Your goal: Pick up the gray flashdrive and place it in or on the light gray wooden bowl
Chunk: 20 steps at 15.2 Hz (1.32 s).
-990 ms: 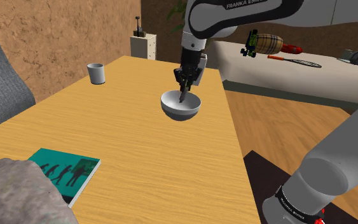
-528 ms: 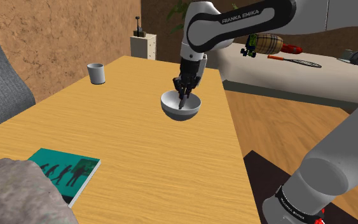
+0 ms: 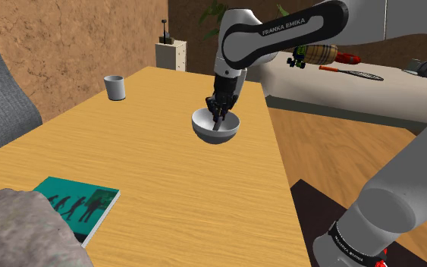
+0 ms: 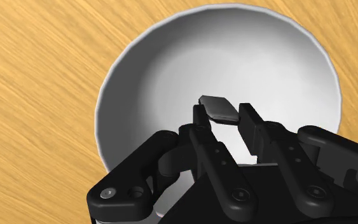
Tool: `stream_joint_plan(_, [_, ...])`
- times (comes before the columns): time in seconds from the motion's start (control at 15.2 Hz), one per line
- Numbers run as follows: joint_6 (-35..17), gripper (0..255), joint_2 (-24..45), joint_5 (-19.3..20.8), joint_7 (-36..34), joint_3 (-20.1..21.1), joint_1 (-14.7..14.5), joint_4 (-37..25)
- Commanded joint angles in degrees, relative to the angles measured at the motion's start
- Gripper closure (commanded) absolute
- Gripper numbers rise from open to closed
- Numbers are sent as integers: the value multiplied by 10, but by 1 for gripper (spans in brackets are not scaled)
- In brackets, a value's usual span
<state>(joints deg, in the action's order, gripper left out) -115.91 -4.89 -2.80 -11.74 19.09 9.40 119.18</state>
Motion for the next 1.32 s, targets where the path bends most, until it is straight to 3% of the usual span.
stream_joint_plan(0.0, [0,255,0,0,0,0,0,0])
stream_joint_plan(0.07, [0,255,0,0,0,0,0,0])
stream_joint_plan(0.13, [0,0,0,0,0,0,0,0])
stream_joint_plan(0.46, [0,0,0,0,0,0,0,0])
stream_joint_plan(0.73, [72,0,-16,-4,3,-3,2,-56])
stream_joint_plan(1.25, [72,0,-16,-4,3,-3,2,-56])
